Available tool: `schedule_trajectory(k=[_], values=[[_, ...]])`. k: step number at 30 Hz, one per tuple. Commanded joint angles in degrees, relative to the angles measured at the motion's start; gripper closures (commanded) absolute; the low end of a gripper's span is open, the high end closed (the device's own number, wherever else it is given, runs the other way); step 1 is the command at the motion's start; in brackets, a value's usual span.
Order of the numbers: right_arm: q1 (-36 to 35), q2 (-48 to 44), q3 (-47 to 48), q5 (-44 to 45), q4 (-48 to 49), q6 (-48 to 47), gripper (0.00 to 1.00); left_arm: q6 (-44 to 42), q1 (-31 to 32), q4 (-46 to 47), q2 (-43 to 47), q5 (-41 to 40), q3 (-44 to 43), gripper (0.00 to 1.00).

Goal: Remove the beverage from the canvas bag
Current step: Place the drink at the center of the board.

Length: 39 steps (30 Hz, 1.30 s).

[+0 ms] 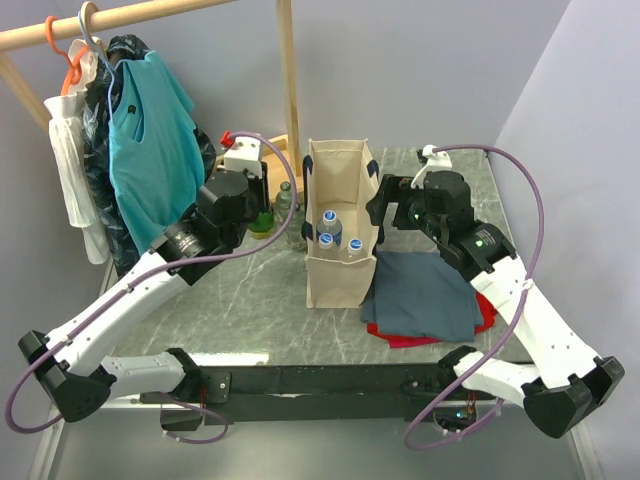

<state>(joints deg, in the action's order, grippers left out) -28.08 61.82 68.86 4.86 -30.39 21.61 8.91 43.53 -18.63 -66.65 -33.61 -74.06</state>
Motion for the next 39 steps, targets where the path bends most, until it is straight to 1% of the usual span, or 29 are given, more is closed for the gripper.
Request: schedule_trajectory(k=[1, 6, 16, 20, 30, 39], values=[[0.5, 0.0, -0.3, 0.0, 2.1, -0.3, 0.00, 1.9, -0.5, 13.9, 3.2, -1.6, 0.3, 0.99], [0.4, 0.1, -0.7, 0.3, 2.1, -0.3, 0.00, 5.1, -2.5, 12.6, 2.3, 2.4, 0.8, 0.99], [0.4, 0.7, -1.0, 0.3, 2.0, -0.5, 0.00, 7.7, -8.0, 14.4, 2.1, 8.5, 5.4, 0.99], [0.5, 1.3, -1.3, 0.3, 1.9, -0.5, 0.00, 8.5, -9.2, 16.1, 1.9, 10.3, 7.4, 0.99], [0.4, 1.5, -1.4, 0.3, 1.9, -0.5, 0.00, 9.6, -9.9, 18.3, 0.9, 11.2, 11.1, 0.99], [0.4, 1.5, -1.4, 0.9, 1.7, -0.9, 0.00, 10.7, -9.9, 25.0, 0.4, 8.3, 16.3, 0.99]])
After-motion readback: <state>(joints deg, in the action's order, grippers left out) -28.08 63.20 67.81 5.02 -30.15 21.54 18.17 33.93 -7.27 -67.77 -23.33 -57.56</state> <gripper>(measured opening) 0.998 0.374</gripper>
